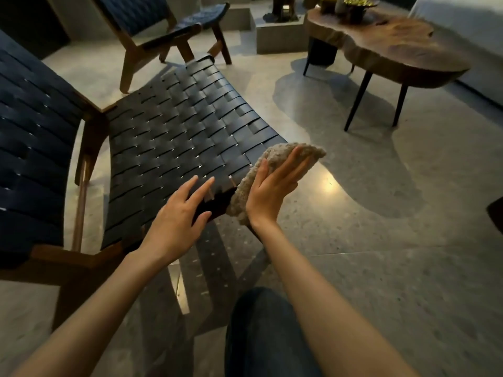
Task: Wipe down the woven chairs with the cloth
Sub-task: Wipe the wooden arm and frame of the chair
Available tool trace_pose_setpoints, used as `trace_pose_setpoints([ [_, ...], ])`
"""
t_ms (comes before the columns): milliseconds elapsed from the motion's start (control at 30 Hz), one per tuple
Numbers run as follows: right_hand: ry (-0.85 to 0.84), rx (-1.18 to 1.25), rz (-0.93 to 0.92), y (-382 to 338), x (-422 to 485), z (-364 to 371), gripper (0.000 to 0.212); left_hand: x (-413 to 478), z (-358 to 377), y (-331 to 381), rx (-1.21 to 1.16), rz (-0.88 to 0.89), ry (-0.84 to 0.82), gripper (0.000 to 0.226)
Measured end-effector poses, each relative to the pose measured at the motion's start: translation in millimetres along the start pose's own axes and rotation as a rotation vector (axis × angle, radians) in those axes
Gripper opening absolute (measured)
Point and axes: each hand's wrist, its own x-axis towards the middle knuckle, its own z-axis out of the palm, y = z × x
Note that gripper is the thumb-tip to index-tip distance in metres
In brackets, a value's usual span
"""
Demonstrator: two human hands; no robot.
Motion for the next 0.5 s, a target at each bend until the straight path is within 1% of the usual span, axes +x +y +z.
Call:
trace_pose_setpoints([
  [67,-0.065,0.049,0.047,0.1,-22.0,6.4,0.072,-1.6,1.3,-5.4,0.016,-0.032,-0.018,0.071],
  [167,-0.265,0.134,0.118,9.9,-58.5,8.9,0.077,-3.7,4.9,-12.8,0.017,-0.061,-0.059,0.073],
  [233,-0.363,0.122,0.113,22.2,-65.3,4.0,0.076,-5.1,7.6,-16.0,0.035,-0.048,-0.081,0.074],
  [400,-0.41,0.042,0.036,43.9,-45.4,-6.2,0.087,-6.1,16.7,-12.1,0.017,-0.019,-0.044,0.073],
  [500,-0.43,0.016,0.076,51.5,-47.9,2.5,0.082,-5.8,19.2,-12.1,-0.011,-0.01,-0.055,0.075],
])
